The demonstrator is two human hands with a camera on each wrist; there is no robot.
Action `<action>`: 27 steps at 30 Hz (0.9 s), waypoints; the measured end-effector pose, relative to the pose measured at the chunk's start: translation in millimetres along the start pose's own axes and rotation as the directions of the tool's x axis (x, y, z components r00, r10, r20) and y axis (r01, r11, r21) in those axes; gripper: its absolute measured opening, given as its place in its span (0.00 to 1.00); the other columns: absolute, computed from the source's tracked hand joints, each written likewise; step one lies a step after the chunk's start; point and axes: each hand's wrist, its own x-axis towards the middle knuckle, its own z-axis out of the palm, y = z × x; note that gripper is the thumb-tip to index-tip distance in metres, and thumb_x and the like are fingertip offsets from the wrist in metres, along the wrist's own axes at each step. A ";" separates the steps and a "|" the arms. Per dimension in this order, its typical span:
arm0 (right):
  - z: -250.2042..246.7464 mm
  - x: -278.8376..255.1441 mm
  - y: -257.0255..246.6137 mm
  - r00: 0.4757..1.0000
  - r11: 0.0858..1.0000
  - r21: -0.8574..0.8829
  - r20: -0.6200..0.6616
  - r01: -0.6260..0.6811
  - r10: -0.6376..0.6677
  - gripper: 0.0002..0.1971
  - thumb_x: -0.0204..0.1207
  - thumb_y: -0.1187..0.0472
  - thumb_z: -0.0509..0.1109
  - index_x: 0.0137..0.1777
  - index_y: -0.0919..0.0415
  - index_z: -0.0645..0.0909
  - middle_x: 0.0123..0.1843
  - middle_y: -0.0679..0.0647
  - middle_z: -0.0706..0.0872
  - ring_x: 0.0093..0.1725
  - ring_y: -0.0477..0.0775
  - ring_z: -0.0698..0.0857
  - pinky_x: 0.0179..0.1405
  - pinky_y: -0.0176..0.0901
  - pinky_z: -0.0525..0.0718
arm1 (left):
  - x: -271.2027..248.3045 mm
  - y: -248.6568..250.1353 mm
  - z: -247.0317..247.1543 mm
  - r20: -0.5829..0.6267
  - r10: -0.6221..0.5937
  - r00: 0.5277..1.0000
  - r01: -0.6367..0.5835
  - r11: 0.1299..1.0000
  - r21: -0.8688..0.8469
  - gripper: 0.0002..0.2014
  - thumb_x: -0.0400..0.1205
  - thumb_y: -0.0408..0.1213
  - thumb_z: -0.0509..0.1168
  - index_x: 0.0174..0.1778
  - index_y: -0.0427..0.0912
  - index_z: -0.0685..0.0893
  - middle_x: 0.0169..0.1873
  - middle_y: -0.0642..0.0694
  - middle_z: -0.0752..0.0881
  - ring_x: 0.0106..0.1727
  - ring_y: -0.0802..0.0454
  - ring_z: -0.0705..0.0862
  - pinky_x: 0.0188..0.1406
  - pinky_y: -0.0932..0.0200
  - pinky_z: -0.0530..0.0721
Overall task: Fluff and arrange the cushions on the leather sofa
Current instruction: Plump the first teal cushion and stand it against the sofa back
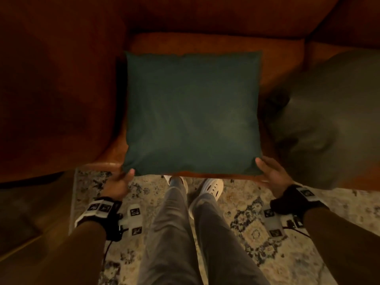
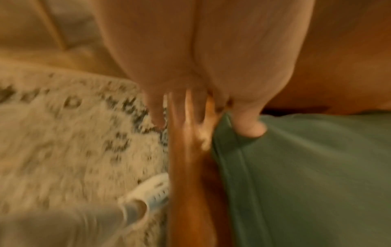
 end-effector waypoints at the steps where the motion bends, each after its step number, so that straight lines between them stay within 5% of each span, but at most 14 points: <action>1: 1.9 4.9 3.7 1.000 1.000 -0.008 -0.008 0.012 -0.012 0.25 0.62 0.48 0.86 0.58 0.49 0.82 0.65 0.54 0.86 0.60 0.59 0.87 0.56 0.57 0.85 | 2.7 0.6 8.8 0.053 -0.042 0.998 0.047 0.994 -0.096 0.15 0.85 0.45 0.63 0.65 0.43 0.79 0.56 0.42 0.84 0.56 0.40 0.83 0.67 0.41 0.78; 3: -2.5 15.3 8.7 0.994 0.986 -0.160 -0.081 0.056 -0.069 0.12 0.71 0.60 0.81 0.51 0.50 0.83 0.62 0.59 0.88 0.57 0.63 0.88 0.54 0.56 0.86 | 10.5 0.3 17.9 0.025 -0.072 0.997 0.076 0.982 -0.175 0.06 0.87 0.33 0.60 0.58 0.40 0.78 0.45 0.40 0.83 0.41 0.41 0.82 0.50 0.45 0.82; 5: -20.0 20.8 11.2 0.991 0.884 -0.465 -0.097 0.041 -0.097 0.08 0.69 0.56 0.81 0.46 0.48 0.87 0.56 0.58 0.91 0.56 0.66 0.88 0.56 0.59 0.86 | 12.5 -3.1 12.0 -0.063 -0.069 0.996 0.068 0.998 -0.014 0.05 0.85 0.31 0.64 0.55 0.36 0.80 0.39 0.36 0.84 0.34 0.42 0.82 0.38 0.48 0.82; 8: -41.6 9.1 6.3 0.990 0.599 -0.798 -0.127 -0.062 -0.066 0.10 0.78 0.57 0.72 0.57 0.52 0.89 0.63 0.61 0.87 0.60 0.69 0.85 0.61 0.55 0.83 | 16.1 -5.1 -15.6 -0.096 -0.111 0.989 0.132 0.962 0.240 0.05 0.82 0.32 0.66 0.49 0.33 0.84 0.49 0.31 0.88 0.44 0.36 0.88 0.50 0.39 0.88; 11: -41.4 -5.6 -18.9 0.990 0.655 -0.753 -0.038 0.061 -0.137 0.05 0.78 0.57 0.72 0.51 0.47 0.86 0.61 0.59 0.89 0.59 0.65 0.86 0.60 0.52 0.82 | 20.4 7.6 -37.8 -0.186 -0.063 0.981 0.145 0.871 0.469 0.12 0.82 0.36 0.63 0.54 0.32 0.86 0.55 0.31 0.87 0.54 0.34 0.87 0.59 0.41 0.85; 13: -28.4 -8.3 -48.0 0.972 0.718 -0.674 0.004 0.176 -0.234 0.06 0.75 0.53 0.74 0.50 0.48 0.86 0.56 0.56 0.91 0.58 0.61 0.87 0.59 0.51 0.82 | 28.2 35.9 -43.6 -0.204 0.053 0.978 0.070 0.830 0.553 0.14 0.82 0.45 0.62 0.57 0.43 0.85 0.57 0.38 0.87 0.54 0.38 0.85 0.59 0.47 0.82; 17: 17.4 1.7 -122.6 0.920 0.766 -0.563 -0.026 0.309 -0.390 0.15 0.80 0.47 0.71 0.61 0.55 0.82 0.53 0.53 0.89 0.60 0.56 0.85 0.63 0.47 0.77 | 69.7 109.7 -38.9 -0.166 0.190 0.968 -0.151 0.963 0.222 0.24 0.67 0.73 0.61 0.47 0.61 0.83 0.51 0.46 0.89 0.54 0.41 0.87 0.61 0.37 0.83; 22: 59.9 66.4 -197.6 0.909 0.817 -0.504 -0.135 0.279 -0.394 0.28 0.79 0.39 0.68 0.71 0.58 0.76 0.68 0.59 0.84 0.70 0.64 0.80 0.71 0.52 0.73 | 73.3 223.3 4.3 0.030 0.215 0.976 -0.216 0.975 0.047 0.31 0.78 0.67 0.58 0.70 0.50 0.77 0.60 0.46 0.81 0.60 0.41 0.81 0.65 0.40 0.79; 25: 74.9 103.3 -234.7 0.950 0.851 -0.490 -0.128 0.190 -0.286 0.40 0.71 0.28 0.64 0.73 0.58 0.75 0.70 0.62 0.82 0.68 0.69 0.81 0.69 0.57 0.76 | 118.9 253.5 13.2 0.076 0.193 0.978 -0.190 0.981 -0.044 0.45 0.62 0.72 0.67 0.69 0.44 0.80 0.67 0.43 0.83 0.65 0.38 0.83 0.69 0.37 0.77; 27: 82.4 129.0 -253.8 0.956 0.832 -0.528 -0.118 0.167 -0.267 0.37 0.74 0.30 0.62 0.72 0.58 0.75 0.65 0.61 0.82 0.65 0.68 0.82 0.66 0.56 0.78 | 131.1 270.6 17.8 0.101 0.160 0.982 -0.138 0.971 -0.196 0.39 0.66 0.64 0.70 0.68 0.43 0.81 0.65 0.40 0.84 0.63 0.39 0.83 0.69 0.39 0.76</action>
